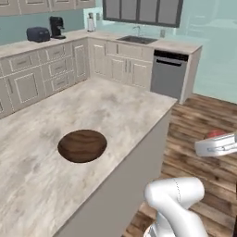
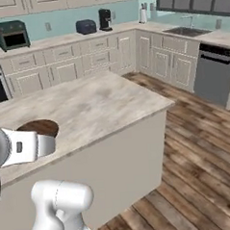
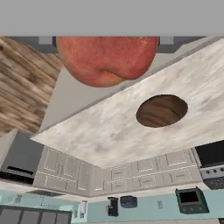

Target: Retrieve the mango and peach from the fridge and place them into the bowl on the dining table.

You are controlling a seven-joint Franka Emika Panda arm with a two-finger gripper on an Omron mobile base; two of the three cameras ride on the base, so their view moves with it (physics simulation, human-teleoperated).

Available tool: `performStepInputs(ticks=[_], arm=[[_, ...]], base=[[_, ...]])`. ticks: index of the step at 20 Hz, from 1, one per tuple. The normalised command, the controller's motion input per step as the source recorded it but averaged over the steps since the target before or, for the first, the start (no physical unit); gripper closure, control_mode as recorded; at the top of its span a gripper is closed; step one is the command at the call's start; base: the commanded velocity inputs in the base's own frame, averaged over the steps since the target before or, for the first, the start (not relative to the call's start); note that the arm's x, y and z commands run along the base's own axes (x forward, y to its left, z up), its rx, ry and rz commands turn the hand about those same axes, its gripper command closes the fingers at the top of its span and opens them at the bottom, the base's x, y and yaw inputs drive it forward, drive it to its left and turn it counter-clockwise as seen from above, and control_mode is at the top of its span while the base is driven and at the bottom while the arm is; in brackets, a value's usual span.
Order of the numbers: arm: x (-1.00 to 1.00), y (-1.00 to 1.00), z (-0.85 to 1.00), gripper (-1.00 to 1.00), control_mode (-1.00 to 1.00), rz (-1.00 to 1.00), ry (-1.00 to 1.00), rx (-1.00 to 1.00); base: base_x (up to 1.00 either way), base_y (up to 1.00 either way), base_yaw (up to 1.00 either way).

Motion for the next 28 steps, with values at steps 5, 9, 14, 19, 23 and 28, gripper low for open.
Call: performStepInputs(ticks=[5, 9, 14, 19, 23, 28], arm=[[0.0, 0.0, 0.0, 1.0, 1.0, 0.0, 0.0, 0.0], [0.0, 0.0, 0.0, 1.0, 1.0, 0.0, 0.0, 0.0], [0.0, 0.0, 0.0, 1.0, 1.0, 0.0, 0.0, 0.0], [0.0, 0.0, 0.0, 1.0, 1.0, 0.0, 0.0, 0.0], [0.0, 0.0, 0.0, 1.0, 1.0, 0.0, 0.0, 0.0], [0.0, 0.0, 0.0, 1.0, 1.0, 0.0, 0.0, 0.0]], base=[[-0.02, 0.31, 0.61], [0.08, 0.27, 0.59], [0.73, -0.04, 0.45], [0.96, -0.2, 0.36], [0.99, -0.27, 0.33], [0.76, -0.15, 0.3]])
